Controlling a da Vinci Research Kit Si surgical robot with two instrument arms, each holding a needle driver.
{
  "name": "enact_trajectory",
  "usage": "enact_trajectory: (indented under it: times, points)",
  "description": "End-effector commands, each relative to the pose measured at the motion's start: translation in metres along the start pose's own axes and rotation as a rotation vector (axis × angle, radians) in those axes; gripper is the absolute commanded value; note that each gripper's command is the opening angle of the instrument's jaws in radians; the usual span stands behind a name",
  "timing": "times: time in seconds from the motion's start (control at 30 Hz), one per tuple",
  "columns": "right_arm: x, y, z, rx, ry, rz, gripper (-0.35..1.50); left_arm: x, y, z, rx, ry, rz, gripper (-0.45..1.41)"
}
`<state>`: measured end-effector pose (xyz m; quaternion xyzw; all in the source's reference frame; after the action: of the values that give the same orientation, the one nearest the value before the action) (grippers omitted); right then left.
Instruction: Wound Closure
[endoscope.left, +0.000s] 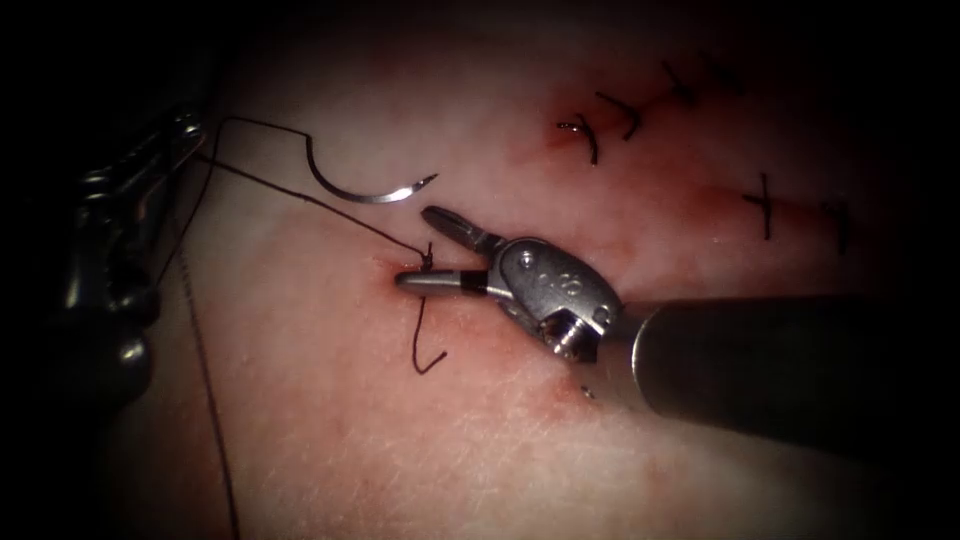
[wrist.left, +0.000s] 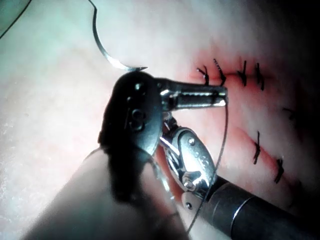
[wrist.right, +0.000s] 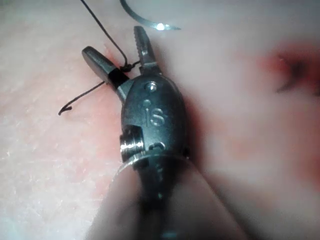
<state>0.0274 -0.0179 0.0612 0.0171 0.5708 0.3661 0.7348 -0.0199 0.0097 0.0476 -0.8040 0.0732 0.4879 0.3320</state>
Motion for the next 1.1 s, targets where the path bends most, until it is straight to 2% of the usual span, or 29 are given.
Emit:
enact_trajectory:
  times: [0.03, 0.6, 0.9, 1.1]
  points:
    - [-0.0006, -0.0004, 0.0012, 0.008, -0.001, -0.012, 1.16, -0.0010, 0.0000, 0.0001, -0.005, -0.001, -0.001, -0.45]
    - [-0.0006, -0.0009, 0.0053, 0.042, -0.050, -0.134, 1.08, -0.0011, 0.0011, 0.0011, -0.066, -0.007, 0.002, -0.45]
    - [-0.0012, -0.0009, 0.0058, 0.047, -0.054, -0.141, 1.03, -0.0010, 0.0015, 0.0014, -0.092, -0.011, 0.001, -0.45]
    - [-0.0011, -0.0010, 0.0060, 0.046, -0.054, -0.140, 0.90, -0.0010, 0.0020, 0.0018, -0.122, -0.015, -0.001, -0.45]
